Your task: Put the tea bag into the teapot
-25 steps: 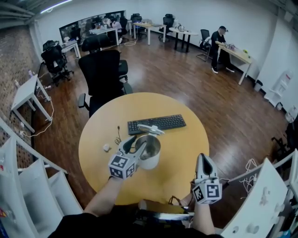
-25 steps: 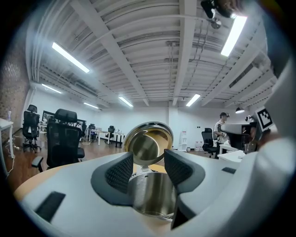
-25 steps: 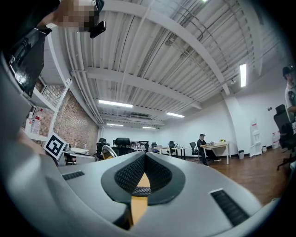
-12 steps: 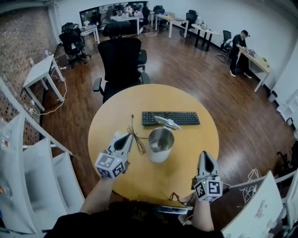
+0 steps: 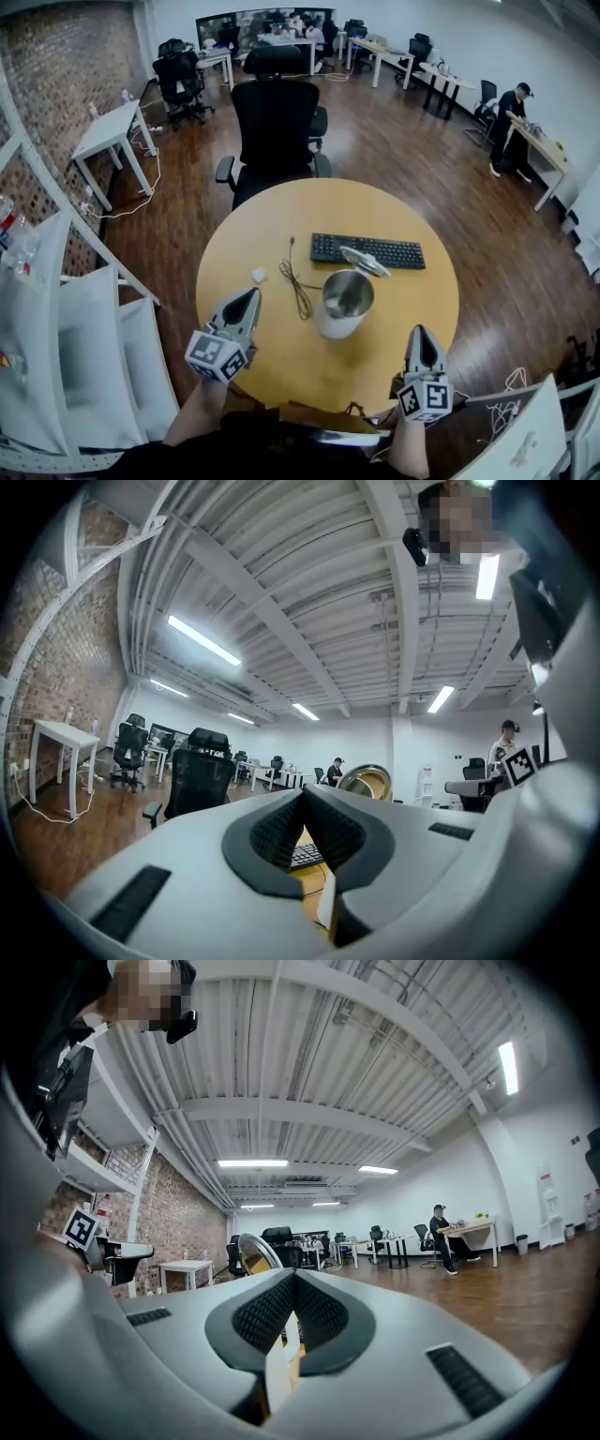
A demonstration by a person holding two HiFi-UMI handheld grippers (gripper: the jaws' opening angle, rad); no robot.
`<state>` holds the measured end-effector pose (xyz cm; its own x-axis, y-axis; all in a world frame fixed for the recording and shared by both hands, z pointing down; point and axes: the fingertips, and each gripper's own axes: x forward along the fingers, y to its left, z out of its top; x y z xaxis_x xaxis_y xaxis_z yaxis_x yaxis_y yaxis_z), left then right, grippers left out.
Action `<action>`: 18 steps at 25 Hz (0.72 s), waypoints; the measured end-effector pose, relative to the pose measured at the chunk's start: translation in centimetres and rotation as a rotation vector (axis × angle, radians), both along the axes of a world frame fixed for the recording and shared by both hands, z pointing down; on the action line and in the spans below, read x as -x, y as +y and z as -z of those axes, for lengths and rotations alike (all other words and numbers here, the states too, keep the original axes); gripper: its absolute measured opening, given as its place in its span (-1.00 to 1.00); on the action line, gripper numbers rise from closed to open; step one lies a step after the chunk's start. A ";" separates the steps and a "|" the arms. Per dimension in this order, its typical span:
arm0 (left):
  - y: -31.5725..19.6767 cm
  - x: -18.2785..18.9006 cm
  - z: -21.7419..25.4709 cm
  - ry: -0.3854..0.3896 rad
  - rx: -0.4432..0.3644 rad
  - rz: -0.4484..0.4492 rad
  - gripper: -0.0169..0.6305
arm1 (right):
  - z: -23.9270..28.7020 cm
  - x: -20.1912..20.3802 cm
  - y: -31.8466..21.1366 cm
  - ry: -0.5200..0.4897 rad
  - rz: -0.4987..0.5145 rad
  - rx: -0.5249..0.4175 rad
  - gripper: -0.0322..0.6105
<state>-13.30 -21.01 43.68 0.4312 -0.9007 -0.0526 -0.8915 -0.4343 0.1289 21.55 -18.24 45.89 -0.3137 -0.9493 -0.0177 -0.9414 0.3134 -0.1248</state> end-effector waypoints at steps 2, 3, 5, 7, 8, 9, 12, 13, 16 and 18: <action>-0.1 0.6 -0.2 0.010 0.005 0.019 -0.94 | 0.0 0.0 -0.2 -0.005 0.001 -0.002 -0.90; -0.2 0.8 -0.2 0.008 0.005 0.021 -0.94 | 0.1 0.1 -0.4 -0.003 0.002 -0.005 -0.90; -0.3 1.0 -0.3 0.000 0.004 0.019 -0.94 | 0.8 0.4 -0.5 0.009 0.001 -0.016 -0.90; -0.5 1.1 -0.2 0.000 0.002 0.017 -0.94 | 1.1 0.7 -0.6 0.010 0.008 -0.023 -0.90; -0.6 1.1 -0.2 0.001 0.001 0.017 -0.94 | 0.8 0.6 -0.7 0.003 0.014 -0.023 -0.90; -0.7 1.1 -0.3 0.001 0.000 0.015 -0.94 | 0.6 0.6 -0.8 -0.002 0.018 -0.023 -0.90; -1.0 0.9 -0.2 0.002 -0.001 0.010 -0.94 | 0.5 0.5 -1.0 -0.003 0.014 -0.025 -0.90; -1.1 0.8 -0.2 0.003 -0.003 0.009 -0.94 | 0.8 0.4 -1.0 0.003 0.007 -0.027 -0.90; -1.2 0.8 -0.1 0.005 -0.006 0.006 -0.94 | 1.2 0.3 -1.0 0.006 0.002 -0.033 -0.90; -1.3 0.8 -0.1 0.007 -0.003 0.006 -0.94 | 0.6 0.1 -1.0 -0.005 0.006 -0.028 -0.90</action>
<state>-14.11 -22.35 43.80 0.4254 -0.9031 -0.0585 -0.8933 -0.4293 0.1333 21.49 -19.26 45.31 -0.3197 -0.9464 -0.0461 -0.9387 0.3230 -0.1205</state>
